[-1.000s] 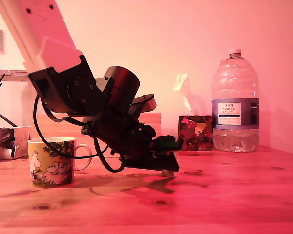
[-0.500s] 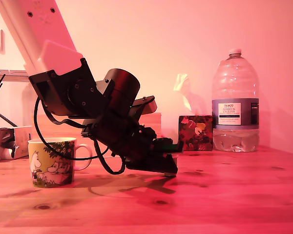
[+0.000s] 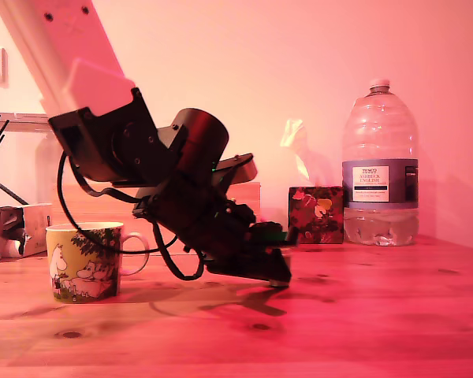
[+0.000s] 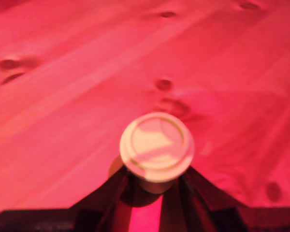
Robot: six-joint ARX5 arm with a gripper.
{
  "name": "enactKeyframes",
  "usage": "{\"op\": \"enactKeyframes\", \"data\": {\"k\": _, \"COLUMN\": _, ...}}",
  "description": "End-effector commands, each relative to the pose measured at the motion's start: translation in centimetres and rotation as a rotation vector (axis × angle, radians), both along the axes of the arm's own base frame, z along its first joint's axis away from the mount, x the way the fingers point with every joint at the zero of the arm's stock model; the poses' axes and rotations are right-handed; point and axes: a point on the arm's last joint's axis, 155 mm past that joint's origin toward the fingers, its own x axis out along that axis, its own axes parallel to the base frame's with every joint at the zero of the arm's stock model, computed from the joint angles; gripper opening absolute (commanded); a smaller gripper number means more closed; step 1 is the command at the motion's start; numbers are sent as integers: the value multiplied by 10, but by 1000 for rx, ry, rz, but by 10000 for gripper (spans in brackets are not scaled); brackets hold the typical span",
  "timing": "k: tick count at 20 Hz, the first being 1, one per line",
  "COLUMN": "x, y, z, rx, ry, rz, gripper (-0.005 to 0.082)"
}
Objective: Pick up the coffee capsules from the table one by one and drop them inside the nearest coffee cup
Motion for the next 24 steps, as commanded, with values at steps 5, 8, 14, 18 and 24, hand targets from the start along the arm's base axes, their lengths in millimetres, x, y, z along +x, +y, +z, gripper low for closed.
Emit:
{"op": "enactKeyframes", "data": {"k": 5, "x": -5, "y": -1, "z": 29, "rx": -20, "ry": -40, "rz": -14, "gripper": 105}}
{"op": "enactKeyframes", "data": {"k": 8, "x": -9, "y": 3, "z": 51, "rx": -34, "ry": -60, "rz": -10, "gripper": 105}}
{"op": "enactKeyframes", "data": {"k": 14, "x": -20, "y": 33, "z": 88, "rx": -42, "ry": -106, "rz": 42, "gripper": 105}}
{"op": "enactKeyframes", "data": {"k": 18, "x": -24, "y": 70, "z": 111, "rx": -50, "ry": -134, "rz": 109, "gripper": 105}}
{"op": "enactKeyframes", "data": {"k": 24, "x": -31, "y": 134, "z": 124, "rx": -30, "ry": -151, "rz": 237, "gripper": 105}}
